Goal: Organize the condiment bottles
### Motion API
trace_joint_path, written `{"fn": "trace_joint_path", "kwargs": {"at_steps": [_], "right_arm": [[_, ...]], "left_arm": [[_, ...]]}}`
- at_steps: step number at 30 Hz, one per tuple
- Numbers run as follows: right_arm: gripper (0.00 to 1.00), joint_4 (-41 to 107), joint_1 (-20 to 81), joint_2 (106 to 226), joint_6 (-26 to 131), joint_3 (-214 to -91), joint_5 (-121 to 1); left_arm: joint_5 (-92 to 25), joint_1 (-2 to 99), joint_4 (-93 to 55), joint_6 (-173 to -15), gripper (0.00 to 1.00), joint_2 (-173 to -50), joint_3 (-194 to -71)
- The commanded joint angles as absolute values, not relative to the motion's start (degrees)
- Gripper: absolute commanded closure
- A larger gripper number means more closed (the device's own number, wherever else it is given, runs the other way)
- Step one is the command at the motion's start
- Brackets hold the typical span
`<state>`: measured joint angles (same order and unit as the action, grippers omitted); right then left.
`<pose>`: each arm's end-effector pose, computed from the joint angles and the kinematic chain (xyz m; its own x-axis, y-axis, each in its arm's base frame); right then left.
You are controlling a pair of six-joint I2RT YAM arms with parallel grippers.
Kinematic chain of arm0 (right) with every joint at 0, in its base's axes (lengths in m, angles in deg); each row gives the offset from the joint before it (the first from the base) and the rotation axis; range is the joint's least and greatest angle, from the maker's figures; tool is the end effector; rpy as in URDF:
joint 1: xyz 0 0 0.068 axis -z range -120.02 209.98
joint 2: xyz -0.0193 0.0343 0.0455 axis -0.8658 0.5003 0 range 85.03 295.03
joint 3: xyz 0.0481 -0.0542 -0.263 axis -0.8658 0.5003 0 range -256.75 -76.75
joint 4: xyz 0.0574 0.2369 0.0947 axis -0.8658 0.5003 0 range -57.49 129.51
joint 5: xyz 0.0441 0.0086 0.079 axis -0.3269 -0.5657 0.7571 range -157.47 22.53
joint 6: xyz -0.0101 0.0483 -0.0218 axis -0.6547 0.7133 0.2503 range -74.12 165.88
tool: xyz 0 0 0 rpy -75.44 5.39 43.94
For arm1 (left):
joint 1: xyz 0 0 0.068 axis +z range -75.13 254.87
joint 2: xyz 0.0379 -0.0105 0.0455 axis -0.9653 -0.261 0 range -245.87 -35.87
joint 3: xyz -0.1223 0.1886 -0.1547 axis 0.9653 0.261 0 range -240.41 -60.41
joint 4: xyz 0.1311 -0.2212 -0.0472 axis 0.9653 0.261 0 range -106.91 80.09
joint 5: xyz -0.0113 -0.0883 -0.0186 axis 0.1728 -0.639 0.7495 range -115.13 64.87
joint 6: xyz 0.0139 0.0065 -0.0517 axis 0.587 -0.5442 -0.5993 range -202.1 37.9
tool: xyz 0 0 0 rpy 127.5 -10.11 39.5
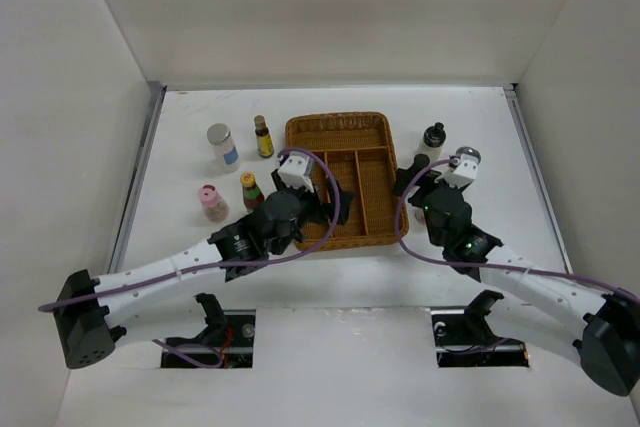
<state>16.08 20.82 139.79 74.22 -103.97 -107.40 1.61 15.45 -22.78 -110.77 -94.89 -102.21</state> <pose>0.1789 0.1163 0.2495 -0.1296 0.3641 -0.9223 0.0745 0.9311 0.3571 0.1356 -0.1982 0.3039 -0.3491 -0.2514 -0.9027 0.4297 0.8132 -0.3926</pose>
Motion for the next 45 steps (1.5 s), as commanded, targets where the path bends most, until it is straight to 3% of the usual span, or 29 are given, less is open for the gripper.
{"fn": "trace_joint_path", "kwargs": {"at_steps": [1, 6, 11, 12, 14, 15, 16, 17, 18, 20, 22, 23, 27, 34, 41, 45], "right_arm": [[0.00, 9.8, 19.9, 139.3, 75.1, -103.2, -105.7], [0.00, 8.4, 18.5, 139.9, 75.1, -102.7, -104.2], [0.01, 6.9, 16.9, 140.2, 74.4, -102.1, -102.0], [0.17, 6.7, 16.5, 139.9, 74.3, -102.1, -100.4], [0.66, 5.8, 15.7, 139.7, 74.1, -101.9, -98.6], [0.78, 6.1, 15.6, 140.0, 73.9, -102.2, -98.0], [0.81, 6.6, 15.5, 140.3, 73.6, -102.6, -97.6], [0.81, 6.8, 15.5, 140.9, 73.6, -102.8, -97.3], [0.79, 6.7, 15.3, 141.5, 73.5, -103.0, -96.8], [0.71, 6.3, 14.7, 142.2, 73.5, -103.2, -96.3], [0.62, 5.6, 14.5, 142.5, 73.4, -103.1, -96.2], [0.59, 5.4, 14.5, 142.7, 73.2, -103.1, -96.1], [0.49, 5.5, 14.5, 143.1, 72.9, -103.4, -94.6], [0.41, 5.2, 14.5, 142.7, 72.4, -103.0, -94.5], [0.38, 5.0, 14.5, 143.7, 72.5, -103.0, -94.4], [0.38, 5.0, 14.5, 143.9, 72.3, -103.1, -94.6]], "left_arm": [[5.4, 15.3, -23.4, -110.1, 0.00, -89.8, -102.3], [9.0, 18.2, -21.9, -106.5, 0.00, -84.5, -101.7], [25.4, 19.5, -9.6, -103.8, 0.00, -79.2, -105.7], [28.5, 19.5, -7.3, -103.6, 0.00, -77.5, -106.1], [32.1, 19.7, -4.2, -103.7, 0.00, -73.8, -105.9], [32.3, 20.0, -3.5, -103.6, 0.02, -72.2, -105.4], [32.3, 20.3, -2.8, -103.6, 0.20, -71.1, -105.0], [32.4, 21.0, -2.1, -103.6, 0.58, -70.9, -104.6], [32.1, 21.6, -0.7, -104.2, 0.69, -71.0, -104.4], [31.0, 22.9, 1.9, -105.4, 0.61, -73.8, -104.4], [29.5, 25.2, 2.7, -106.1, 0.40, -78.1, -105.1], [28.8, 26.3, 2.6, -106.2, 0.34, -79.8, -105.4], [23.1, 33.0, 0.4, -106.5, 0.26, -86.4, -105.9], [10.3, 43.4, -5.7, -106.9, 0.28, -93.6, -104.8], [9.3, 42.6, -7.1, -107.8, 0.41, -96.1, -104.1], [8.8, 42.4, -7.0, -108.5, 0.56, -96.6, -103.6]]}}
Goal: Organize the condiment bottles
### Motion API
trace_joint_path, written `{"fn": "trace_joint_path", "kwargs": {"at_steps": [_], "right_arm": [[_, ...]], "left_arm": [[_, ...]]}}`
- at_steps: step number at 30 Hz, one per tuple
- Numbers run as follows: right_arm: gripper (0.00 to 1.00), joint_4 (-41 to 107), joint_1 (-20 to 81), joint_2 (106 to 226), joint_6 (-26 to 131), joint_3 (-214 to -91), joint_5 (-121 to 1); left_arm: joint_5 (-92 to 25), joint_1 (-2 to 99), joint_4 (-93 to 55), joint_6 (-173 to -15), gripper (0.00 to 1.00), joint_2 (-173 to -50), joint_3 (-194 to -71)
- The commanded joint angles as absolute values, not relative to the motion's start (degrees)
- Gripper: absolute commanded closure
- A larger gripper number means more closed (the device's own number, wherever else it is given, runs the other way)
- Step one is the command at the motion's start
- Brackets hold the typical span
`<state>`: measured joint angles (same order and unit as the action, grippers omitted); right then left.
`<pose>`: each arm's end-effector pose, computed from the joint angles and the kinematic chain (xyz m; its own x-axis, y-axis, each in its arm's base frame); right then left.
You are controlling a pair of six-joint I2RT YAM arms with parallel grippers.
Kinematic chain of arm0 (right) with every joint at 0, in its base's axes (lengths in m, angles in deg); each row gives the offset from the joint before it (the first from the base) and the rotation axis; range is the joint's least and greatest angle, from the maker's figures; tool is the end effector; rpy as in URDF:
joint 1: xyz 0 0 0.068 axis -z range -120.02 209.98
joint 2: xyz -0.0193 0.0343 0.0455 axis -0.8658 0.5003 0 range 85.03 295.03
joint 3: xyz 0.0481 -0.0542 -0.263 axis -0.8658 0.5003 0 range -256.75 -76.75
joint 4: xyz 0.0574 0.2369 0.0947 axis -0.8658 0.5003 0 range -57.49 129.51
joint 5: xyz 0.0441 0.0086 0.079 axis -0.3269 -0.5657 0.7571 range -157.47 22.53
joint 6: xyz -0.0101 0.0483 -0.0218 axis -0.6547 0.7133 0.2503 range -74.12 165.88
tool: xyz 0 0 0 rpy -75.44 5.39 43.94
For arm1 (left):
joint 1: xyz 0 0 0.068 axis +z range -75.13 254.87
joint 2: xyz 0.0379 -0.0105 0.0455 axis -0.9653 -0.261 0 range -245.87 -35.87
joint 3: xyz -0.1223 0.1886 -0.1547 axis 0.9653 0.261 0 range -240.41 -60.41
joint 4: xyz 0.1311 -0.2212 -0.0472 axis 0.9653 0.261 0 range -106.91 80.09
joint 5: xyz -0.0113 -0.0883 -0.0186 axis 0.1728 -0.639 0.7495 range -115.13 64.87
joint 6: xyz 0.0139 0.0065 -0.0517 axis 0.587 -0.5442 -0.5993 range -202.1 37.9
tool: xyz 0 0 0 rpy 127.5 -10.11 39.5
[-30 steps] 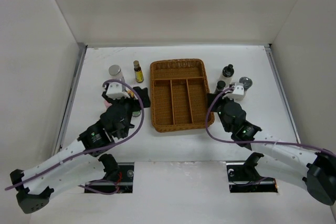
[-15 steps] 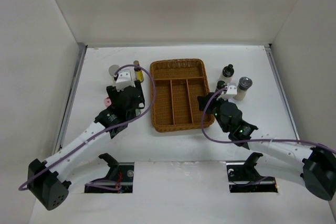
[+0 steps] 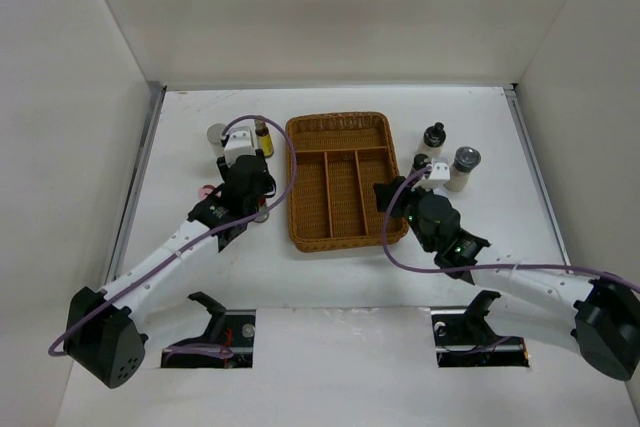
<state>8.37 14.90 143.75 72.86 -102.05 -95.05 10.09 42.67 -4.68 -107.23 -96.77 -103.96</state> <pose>0.1703 0.1475 0.2373 -0.2399 0.3291 -0.9133 -0.2202 0.8978 0.3813 0.2080 -0.1069 0.2775 -0.3829 -0.1688 -0.9082 -0.1675 0.9796 -0.1115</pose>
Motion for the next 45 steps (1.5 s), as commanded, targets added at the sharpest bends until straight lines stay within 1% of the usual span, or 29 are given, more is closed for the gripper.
{"fn": "trace_joint_path", "kwargs": {"at_steps": [1, 7, 8, 9, 13, 16, 17, 19, 25, 27, 32, 34, 39, 45], "right_arm": [[0.38, 5.0, 14.5, 143.8, 72.3, -103.1, -94.6], [0.37, 5.0, 14.5, 143.8, 72.4, -103.0, -94.8], [0.37, 5.0, 14.5, 143.8, 72.5, -103.0, -94.6], [0.36, 5.0, 14.5, 143.8, 72.4, -103.0, -94.6], [0.36, 5.0, 14.5, 143.4, 72.4, -102.9, -94.8], [0.36, 5.0, 14.5, 142.9, 72.3, -102.9, -94.9], [0.36, 5.0, 14.5, 142.9, 72.4, -102.8, -94.9], [0.35, 5.0, 14.5, 143.0, 72.4, -102.8, -94.9], [0.23, 5.2, 14.5, 142.4, 72.5, -102.8, -94.9], [0.20, 5.2, 14.5, 141.7, 72.4, -102.5, -95.0], [0.15, 5.6, 14.9, 140.4, 72.9, -102.1, -95.2], [0.15, 5.4, 14.9, 139.9, 73.1, -101.7, -95.3], [0.15, 5.5, 15.0, 138.3, 73.4, -101.2, -95.7], [0.15, 5.4, 15.6, 138.6, 73.5, -100.9, -95.7]], "left_arm": [[8.8, 42.4, -6.7, -108.6, 0.56, -96.4, -103.8], [10.4, 41.8, -4.4, -109.1, 0.56, -94.6, -104.0], [10.4, 41.8, -4.3, -109.1, 0.57, -94.5, -104.0], [10.4, 41.8, -4.3, -109.0, 0.60, -94.5, -103.8], [10.3, 42.6, -4.2, -108.6, 0.79, -94.8, -103.8], [10.6, 42.0, -3.9, -107.9, 0.88, -94.1, -105.5], [10.8, 41.7, -3.8, -107.7, 0.89, -93.9, -106.5], [10.8, 40.8, -3.8, -106.5, 0.89, -93.8, -109.9], [9.8, 40.2, -5.0, -102.0, 0.89, -97.1, -124.4], [8.9, 39.6, -5.7, -101.0, 0.89, -99.8, -129.4], [5.5, 38.4, -9.6, -99.9, 0.88, -110.7, -139.3], [3.3, 39.2, -12.2, -99.9, 0.88, -115.9, -142.4], [-2.0, 42.0, -16.3, -99.6, 0.88, -130.2, -154.5], [-4.8, 42.0, -16.4, -99.5, 0.88, -143.5, -167.3]]}}
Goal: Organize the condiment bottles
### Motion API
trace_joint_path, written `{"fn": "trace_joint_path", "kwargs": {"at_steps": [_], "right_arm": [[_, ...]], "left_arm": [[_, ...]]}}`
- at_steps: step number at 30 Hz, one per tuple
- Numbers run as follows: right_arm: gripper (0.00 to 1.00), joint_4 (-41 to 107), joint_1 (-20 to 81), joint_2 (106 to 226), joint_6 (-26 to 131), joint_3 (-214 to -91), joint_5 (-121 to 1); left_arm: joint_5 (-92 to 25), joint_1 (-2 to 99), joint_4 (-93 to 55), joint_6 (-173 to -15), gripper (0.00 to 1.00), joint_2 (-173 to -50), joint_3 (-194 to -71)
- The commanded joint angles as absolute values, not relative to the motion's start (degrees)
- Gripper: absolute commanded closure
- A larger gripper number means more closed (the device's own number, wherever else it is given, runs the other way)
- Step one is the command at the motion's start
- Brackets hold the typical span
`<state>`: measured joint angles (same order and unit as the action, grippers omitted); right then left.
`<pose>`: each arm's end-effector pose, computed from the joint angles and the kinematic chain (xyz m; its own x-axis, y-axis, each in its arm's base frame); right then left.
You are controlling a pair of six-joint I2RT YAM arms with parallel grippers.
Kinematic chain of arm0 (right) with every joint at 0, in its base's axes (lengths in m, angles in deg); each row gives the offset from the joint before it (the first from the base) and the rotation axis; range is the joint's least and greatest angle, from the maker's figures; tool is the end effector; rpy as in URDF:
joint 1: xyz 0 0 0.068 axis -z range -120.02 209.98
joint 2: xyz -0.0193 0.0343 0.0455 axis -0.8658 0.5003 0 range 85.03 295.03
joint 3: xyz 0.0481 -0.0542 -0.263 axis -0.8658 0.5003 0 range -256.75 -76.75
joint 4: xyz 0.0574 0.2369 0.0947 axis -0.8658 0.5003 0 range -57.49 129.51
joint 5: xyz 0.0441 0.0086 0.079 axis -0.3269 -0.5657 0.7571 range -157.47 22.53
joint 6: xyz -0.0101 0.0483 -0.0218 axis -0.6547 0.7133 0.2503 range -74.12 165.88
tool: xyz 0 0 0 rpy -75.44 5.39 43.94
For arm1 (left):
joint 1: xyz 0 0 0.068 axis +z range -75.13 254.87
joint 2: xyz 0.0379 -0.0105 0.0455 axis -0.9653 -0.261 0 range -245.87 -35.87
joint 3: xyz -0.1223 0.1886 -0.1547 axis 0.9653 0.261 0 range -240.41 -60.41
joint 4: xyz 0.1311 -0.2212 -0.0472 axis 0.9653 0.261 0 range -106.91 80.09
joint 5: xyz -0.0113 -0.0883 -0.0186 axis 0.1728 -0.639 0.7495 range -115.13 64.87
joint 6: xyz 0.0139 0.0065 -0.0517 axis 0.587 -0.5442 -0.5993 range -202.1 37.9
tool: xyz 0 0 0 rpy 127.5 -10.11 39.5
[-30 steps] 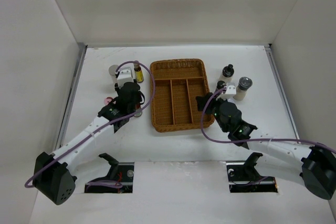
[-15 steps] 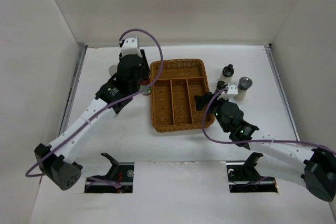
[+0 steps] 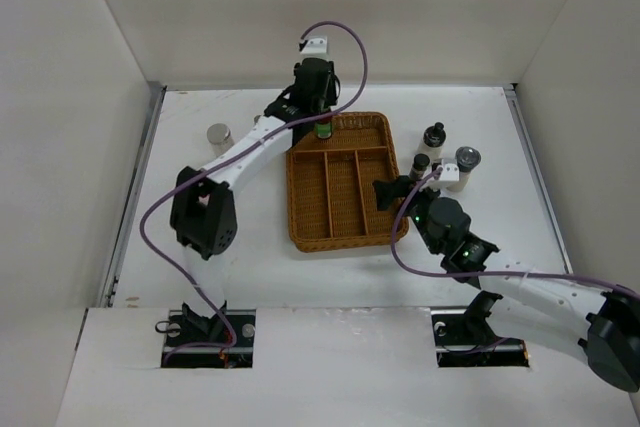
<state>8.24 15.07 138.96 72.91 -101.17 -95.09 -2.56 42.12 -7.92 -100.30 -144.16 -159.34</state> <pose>0.1621 0.1384 0.2488 -0.1934 0.3760 -0.9062 -0.2366 0.8785 0.4150 0.3907 -0.2352 0.3499 -0.3119 -0.1422 -0.9394 0.1008 0.9782 -0.1816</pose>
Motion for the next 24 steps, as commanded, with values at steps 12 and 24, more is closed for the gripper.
{"fn": "trace_joint_path", "kwargs": {"at_steps": [12, 24], "right_arm": [[0.14, 5.1, 16.1, 141.0, 73.6, -101.4, -95.4], [0.14, 5.3, 16.8, 141.2, 73.5, -101.5, -95.7]], "left_arm": [[-5.9, 41.0, -18.2, -99.9, 0.88, -152.6, -167.5], [-4.5, 40.3, -22.5, -99.6, 0.58, -151.4, -160.5]]}}
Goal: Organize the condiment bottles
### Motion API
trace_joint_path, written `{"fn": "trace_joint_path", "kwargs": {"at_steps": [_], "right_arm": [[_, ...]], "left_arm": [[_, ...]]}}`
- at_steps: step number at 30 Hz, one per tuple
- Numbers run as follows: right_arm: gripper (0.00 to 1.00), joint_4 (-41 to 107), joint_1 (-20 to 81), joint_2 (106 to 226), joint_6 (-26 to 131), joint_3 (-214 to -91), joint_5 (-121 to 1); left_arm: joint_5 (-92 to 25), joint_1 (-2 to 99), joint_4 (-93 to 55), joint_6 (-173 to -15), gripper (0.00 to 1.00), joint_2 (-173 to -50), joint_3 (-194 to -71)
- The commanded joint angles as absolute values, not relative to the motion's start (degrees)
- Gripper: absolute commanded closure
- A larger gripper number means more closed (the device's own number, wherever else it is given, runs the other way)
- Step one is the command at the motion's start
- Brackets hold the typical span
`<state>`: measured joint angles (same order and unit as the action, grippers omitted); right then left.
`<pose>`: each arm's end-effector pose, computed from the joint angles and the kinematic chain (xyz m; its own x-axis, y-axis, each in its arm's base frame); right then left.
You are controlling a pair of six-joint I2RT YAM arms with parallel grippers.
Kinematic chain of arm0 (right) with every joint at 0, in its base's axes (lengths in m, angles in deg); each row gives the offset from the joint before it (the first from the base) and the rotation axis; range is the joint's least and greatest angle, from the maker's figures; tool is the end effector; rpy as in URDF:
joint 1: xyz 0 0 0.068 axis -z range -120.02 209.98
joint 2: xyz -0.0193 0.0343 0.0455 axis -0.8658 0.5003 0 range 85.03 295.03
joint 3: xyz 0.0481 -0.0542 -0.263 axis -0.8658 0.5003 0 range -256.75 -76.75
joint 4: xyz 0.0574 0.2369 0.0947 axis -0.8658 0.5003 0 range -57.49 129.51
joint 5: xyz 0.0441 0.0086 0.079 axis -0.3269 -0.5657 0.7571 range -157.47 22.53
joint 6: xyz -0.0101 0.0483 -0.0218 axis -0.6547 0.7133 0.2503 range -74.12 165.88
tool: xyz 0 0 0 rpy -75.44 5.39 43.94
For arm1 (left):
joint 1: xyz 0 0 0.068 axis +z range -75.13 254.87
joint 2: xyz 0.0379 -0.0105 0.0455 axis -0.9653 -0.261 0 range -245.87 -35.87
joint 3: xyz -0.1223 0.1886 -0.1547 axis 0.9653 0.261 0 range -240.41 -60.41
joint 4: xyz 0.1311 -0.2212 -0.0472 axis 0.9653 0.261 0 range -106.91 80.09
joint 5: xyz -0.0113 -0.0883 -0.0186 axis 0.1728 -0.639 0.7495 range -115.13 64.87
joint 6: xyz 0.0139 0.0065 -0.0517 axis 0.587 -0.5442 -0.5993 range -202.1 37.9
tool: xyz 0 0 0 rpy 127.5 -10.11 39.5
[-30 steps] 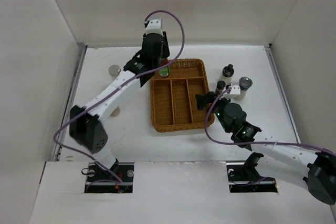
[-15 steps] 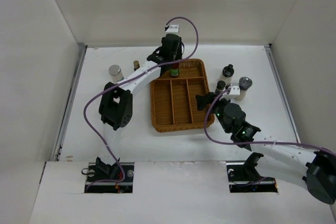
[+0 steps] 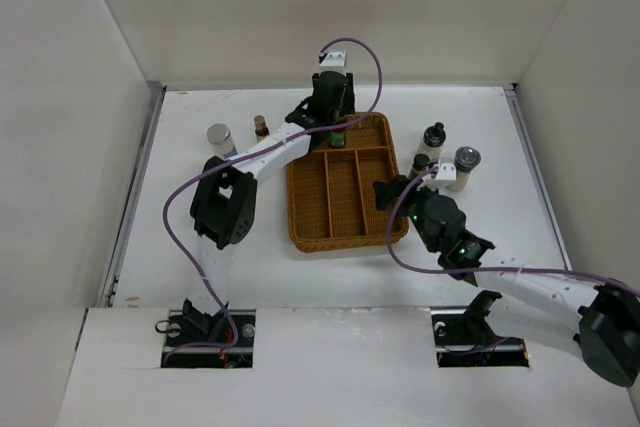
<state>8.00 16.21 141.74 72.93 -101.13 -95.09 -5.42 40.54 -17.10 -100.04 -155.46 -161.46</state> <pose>0.1694 0.1395 0.2395 -0.2155 0.3517 -0.9110 -0.2059 0.8955 0.3945 0.4228 -0.2743 0.2882 -0.3295 -0.1260 -0.9357 0.1736 0.9661 -0.1912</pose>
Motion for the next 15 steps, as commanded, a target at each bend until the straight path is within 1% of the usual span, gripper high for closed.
{"fn": "trace_joint_path", "kwargs": {"at_steps": [1, 3, 6, 12, 13, 15], "right_arm": [[0.14, 5.3, 16.9, 141.0, 73.5, -101.4, -95.7], [0.14, 5.3, 17.0, 140.5, 73.5, -101.3, -95.7], [0.14, 5.4, 17.1, 139.9, 73.4, -101.2, -95.7], [0.15, 5.7, 17.4, 140.0, 73.3, -101.4, -95.8], [0.16, 5.7, 17.6, 140.2, 73.4, -101.5, -95.6], [0.25, 6.1, 17.5, 140.2, 73.2, -102.2, -95.2]], "left_arm": [[-4.5, 40.3, -22.3, -99.6, 0.57, -151.4, -160.5], [-4.5, 40.3, -22.2, -99.5, 0.55, -151.4, -160.1], [-4.5, 40.3, -22.8, -99.5, 0.45, -150.7, -159.1], [-3.7, 40.1, -24.6, -99.2, 0.11, -146.5, -156.8], [-2.9, 40.3, -25.8, -98.8, 0.04, -145.1, -155.7], [-1.3, 40.8, -28.4, -98.4, 0.00, -141.8, -152.9]]}}
